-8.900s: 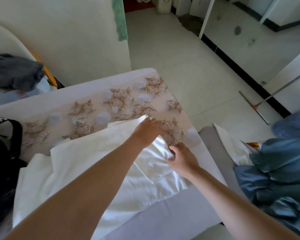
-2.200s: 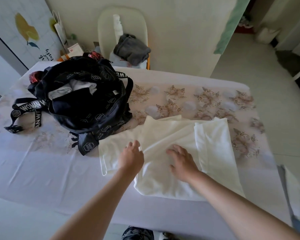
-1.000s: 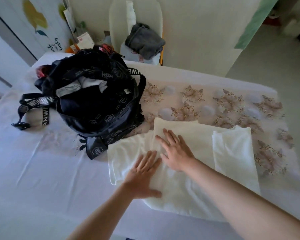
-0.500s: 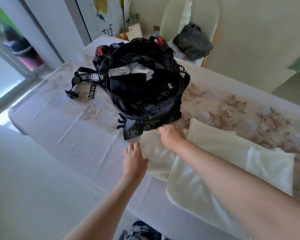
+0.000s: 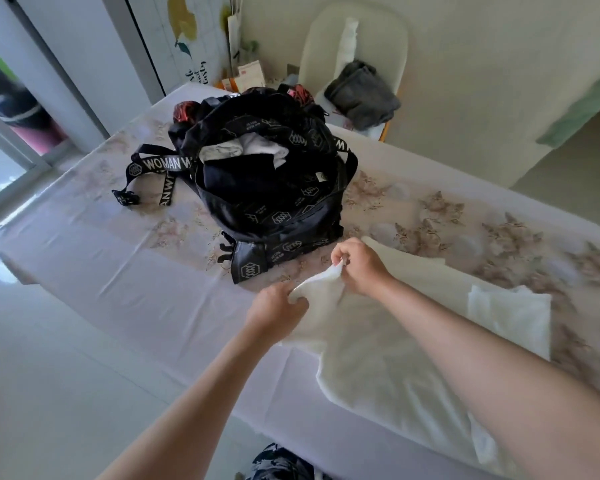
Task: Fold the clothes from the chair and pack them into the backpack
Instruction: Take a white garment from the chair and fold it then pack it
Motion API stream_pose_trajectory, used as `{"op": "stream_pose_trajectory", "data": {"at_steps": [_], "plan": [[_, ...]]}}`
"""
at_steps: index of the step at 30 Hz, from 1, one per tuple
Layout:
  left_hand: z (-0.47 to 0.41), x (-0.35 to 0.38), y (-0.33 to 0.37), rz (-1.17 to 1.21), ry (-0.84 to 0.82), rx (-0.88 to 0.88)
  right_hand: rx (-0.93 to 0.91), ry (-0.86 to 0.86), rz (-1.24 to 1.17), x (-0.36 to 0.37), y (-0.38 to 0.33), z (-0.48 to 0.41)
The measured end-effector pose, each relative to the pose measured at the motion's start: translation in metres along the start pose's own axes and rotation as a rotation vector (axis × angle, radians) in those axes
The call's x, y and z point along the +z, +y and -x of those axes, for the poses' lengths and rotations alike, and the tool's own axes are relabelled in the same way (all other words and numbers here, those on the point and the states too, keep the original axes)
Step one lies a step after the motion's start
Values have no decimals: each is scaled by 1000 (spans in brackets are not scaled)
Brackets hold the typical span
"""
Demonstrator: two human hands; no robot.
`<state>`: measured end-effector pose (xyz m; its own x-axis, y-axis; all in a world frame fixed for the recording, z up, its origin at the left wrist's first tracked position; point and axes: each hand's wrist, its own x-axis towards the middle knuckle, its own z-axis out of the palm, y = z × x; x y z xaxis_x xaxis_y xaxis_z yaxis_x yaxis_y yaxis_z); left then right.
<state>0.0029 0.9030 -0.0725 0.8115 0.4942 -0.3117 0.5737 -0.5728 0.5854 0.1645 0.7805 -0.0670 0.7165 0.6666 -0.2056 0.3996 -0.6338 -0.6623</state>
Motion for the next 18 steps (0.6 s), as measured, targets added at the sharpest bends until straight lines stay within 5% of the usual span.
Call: {"op": "stream_pose_trajectory", "data": {"at_steps": [4, 7, 10, 13, 18], "plan": [[16, -7, 60, 71, -432, 158, 56, 30, 6, -46, 42, 28], [30, 24, 88, 118, -740, 122, 169, -58, 234, -67, 76, 55], [32, 64, 91, 63, -588, 166, 244, -165, 490, -68, 92, 77], [29, 84, 70, -127, -238, 284, 15, -82, 551, -51, 80, 89], [25, 87, 41, -200, -534, 277, -31, -287, 646, -13, 82, 84]]}}
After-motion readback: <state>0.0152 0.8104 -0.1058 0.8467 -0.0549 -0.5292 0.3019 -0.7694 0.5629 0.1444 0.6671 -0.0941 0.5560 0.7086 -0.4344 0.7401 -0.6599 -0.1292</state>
